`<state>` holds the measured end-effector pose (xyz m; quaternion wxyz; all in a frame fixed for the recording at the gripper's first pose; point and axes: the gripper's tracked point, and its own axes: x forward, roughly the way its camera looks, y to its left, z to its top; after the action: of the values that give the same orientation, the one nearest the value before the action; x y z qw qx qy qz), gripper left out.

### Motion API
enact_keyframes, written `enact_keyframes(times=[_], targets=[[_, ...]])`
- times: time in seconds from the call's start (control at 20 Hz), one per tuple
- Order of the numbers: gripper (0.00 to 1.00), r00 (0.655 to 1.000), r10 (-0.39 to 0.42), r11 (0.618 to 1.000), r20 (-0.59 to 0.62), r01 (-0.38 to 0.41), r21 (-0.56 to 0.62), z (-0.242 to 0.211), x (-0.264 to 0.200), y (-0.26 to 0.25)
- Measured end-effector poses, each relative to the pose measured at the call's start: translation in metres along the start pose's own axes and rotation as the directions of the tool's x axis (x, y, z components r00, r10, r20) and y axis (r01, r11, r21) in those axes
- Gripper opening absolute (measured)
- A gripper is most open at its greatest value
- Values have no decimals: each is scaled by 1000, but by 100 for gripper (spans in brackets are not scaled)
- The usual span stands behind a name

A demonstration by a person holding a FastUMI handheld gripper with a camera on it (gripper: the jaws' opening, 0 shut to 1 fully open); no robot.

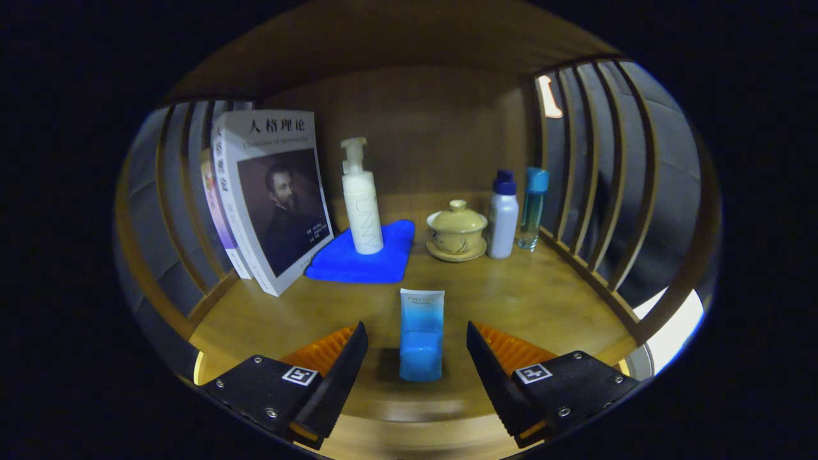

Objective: Pull open the drawer, take out the items inside it, and place them on the countertop above the cabinet.

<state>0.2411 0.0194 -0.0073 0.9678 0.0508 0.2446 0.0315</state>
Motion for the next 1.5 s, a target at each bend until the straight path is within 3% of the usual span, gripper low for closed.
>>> enact_keyframes(times=[0.3, 0.8, 1.5], targets=[[96, 989, -53, 999, 138, 53, 3, 9, -81, -4], [96, 938, -133, 990, 319, 138, 5, -20, -201, -8], [96, 961, -93, 996, 261, 89, 28, -140, -239, 21]])
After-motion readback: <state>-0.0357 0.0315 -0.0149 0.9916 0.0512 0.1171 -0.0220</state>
